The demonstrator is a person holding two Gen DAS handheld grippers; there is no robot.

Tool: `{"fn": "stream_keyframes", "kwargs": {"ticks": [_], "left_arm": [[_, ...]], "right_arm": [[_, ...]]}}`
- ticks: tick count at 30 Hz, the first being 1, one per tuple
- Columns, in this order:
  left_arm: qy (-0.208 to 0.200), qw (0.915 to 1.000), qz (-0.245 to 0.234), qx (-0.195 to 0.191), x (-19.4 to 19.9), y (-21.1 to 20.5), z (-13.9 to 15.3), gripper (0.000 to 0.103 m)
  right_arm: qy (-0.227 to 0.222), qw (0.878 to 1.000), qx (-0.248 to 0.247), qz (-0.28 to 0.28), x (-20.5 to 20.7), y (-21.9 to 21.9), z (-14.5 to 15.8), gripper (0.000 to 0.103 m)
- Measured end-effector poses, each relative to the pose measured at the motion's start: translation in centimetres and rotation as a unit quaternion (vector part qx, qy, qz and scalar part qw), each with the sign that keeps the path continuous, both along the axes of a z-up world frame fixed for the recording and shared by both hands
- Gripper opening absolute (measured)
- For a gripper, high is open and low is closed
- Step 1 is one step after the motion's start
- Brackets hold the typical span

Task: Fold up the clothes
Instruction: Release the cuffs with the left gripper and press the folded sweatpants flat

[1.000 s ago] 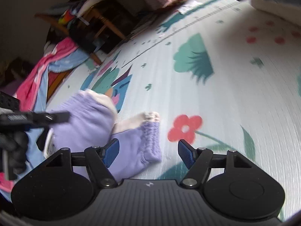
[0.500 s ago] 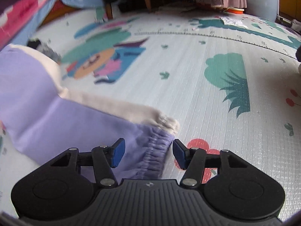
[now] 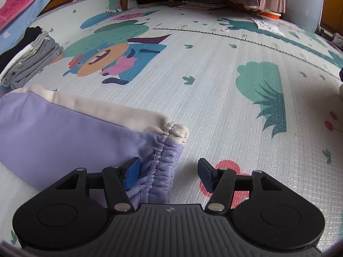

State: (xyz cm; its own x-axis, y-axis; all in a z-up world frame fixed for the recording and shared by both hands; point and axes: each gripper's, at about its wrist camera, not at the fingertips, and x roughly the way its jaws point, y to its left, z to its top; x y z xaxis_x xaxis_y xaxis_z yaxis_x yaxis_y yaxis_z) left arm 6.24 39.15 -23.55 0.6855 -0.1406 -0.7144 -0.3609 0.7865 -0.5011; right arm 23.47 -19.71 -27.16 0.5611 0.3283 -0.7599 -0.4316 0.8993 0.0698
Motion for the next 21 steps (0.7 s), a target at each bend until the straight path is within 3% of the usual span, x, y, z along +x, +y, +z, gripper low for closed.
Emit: {"fn": "stream_keyframes", "kwargs": {"ticks": [2, 3, 4, 5, 6, 9, 10, 13, 16, 19, 21], "left_arm": [[0.007, 0.9993, -0.008, 0.035, 0.8, -0.5, 0.6, 0.054], [0.004, 0.9952, -0.029, 0.093, 1.2, -1.6, 1.7, 0.054], [0.0, 0.986, -0.053, 0.158, 1.5, -2.8, 2.8, 0.053], [-0.011, 0.9703, -0.091, 0.224, 2.0, -5.0, 4.1, 0.053], [-0.03, 0.9577, -0.128, 0.256, 2.3, -6.8, 4.8, 0.053], [-0.076, 0.948, -0.231, 0.205, 5.0, -12.6, 4.5, 0.053], [-0.089, 0.9401, -0.266, 0.194, 5.9, -14.7, 3.9, 0.053], [-0.11, 0.9246, -0.317, 0.18, 9.3, -19.5, 1.8, 0.053], [-0.061, 0.931, -0.306, 0.189, 12.9, -20.1, -1.2, 0.05], [-0.049, 0.9172, -0.326, 0.224, 13.9, -19.9, -0.6, 0.045], [-0.067, 0.9222, -0.318, 0.21, 14.0, -19.7, 0.3, 0.045]], "right_arm": [[-0.045, 0.999, -0.027, 0.007, -0.7, 0.9, 0.9, 0.058], [-0.07, 0.997, -0.038, 0.017, -1.1, 1.5, 1.4, 0.058], [-0.092, 0.994, -0.045, 0.034, -1.5, 2.2, 1.8, 0.058], [-0.101, 0.992, -0.045, 0.056, -1.7, 2.9, 2.1, 0.058], [-0.104, 0.991, -0.042, 0.078, -1.8, 3.7, 2.3, 0.057], [-0.092, 0.985, -0.029, 0.142, -1.9, 6.0, 2.0, 0.057], [-0.08, 0.984, -0.022, 0.157, -1.8, 6.6, 1.6, 0.057], [-0.049, 0.987, -0.024, 0.152, -0.6, 7.0, 0.3, 0.057], [-0.026, 0.993, 0.001, 0.115, 1.3, 4.8, -0.1, 0.047], [-0.018, 0.995, 0.011, 0.098, 1.6, 3.5, 0.2, 0.039], [-0.016, 0.996, 0.022, 0.089, 1.6, 3.1, 0.3, 0.041]]}}
